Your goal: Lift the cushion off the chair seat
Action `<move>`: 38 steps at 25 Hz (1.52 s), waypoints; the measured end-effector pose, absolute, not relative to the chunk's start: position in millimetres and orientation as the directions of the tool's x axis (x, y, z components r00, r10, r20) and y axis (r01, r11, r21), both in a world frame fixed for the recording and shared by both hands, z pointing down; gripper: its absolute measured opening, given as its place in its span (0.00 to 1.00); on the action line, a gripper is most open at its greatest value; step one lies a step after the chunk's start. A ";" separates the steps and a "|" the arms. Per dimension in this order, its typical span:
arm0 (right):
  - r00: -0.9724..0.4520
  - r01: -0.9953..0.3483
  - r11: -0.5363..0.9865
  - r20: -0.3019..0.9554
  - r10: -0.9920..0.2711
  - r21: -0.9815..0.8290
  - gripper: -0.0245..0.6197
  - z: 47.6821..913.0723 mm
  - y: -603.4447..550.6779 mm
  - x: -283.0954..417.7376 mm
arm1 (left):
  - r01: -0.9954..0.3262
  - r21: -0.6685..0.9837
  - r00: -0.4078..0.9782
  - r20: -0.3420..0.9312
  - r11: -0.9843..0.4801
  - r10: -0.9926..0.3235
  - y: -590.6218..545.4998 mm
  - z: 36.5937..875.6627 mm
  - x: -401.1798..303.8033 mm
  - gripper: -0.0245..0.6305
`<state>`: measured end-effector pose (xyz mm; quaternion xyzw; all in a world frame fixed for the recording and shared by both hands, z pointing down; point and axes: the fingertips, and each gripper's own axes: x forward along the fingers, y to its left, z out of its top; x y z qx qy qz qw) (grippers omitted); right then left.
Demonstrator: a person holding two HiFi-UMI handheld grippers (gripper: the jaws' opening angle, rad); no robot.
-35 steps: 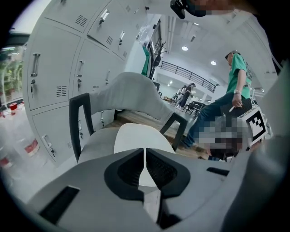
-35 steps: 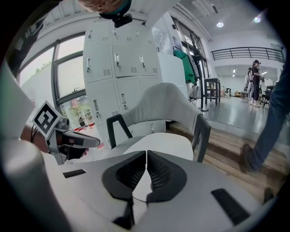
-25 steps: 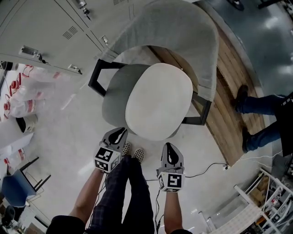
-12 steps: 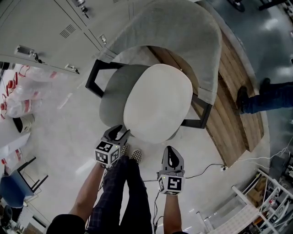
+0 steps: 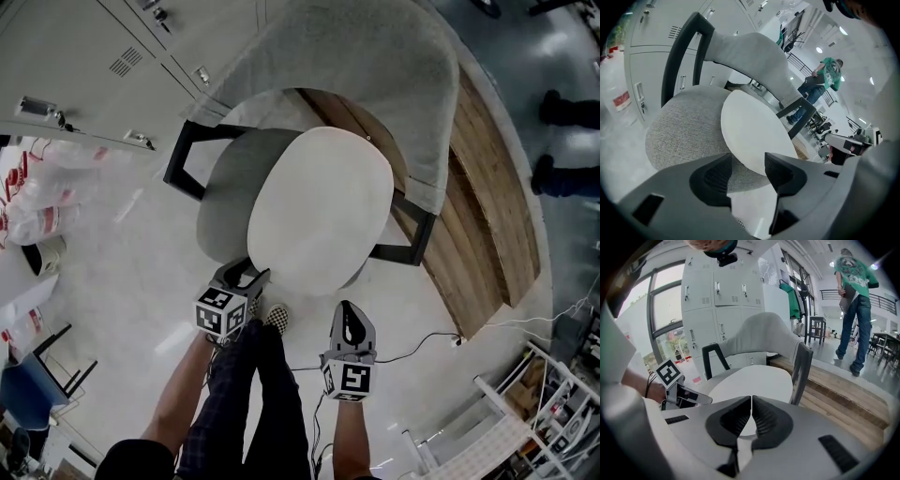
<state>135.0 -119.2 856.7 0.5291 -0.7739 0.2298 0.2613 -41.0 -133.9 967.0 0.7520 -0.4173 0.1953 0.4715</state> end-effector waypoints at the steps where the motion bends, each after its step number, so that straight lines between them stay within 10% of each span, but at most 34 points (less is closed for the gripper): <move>1: -0.301 -0.940 0.332 0.649 -0.698 -0.079 0.09 857.6 -119.0 135.9 | -0.810 0.548 0.578 0.686 -0.209 -0.442 -134.7 967.9 -39.4 0.36; 14: -0.289 -0.946 0.312 0.655 -0.698 -0.086 0.09 861.6 -117.2 143.2 | -0.811 0.551 0.574 0.686 -0.197 -0.447 -141.6 972.0 -39.5 0.35; 22: -0.276 -0.952 0.294 0.655 -0.704 -0.086 0.09 858.6 -110.1 149.4 | -0.834 0.497 0.546 0.684 -0.239 -0.484 -144.2 964.5 -41.3 0.11; 38: -0.268 -0.952 0.300 0.630 -0.729 -0.058 0.09 827.0 -106.1 144.5 | -0.837 0.420 0.546 0.635 -0.350 -0.546 -154.5 904.1 -41.8 0.09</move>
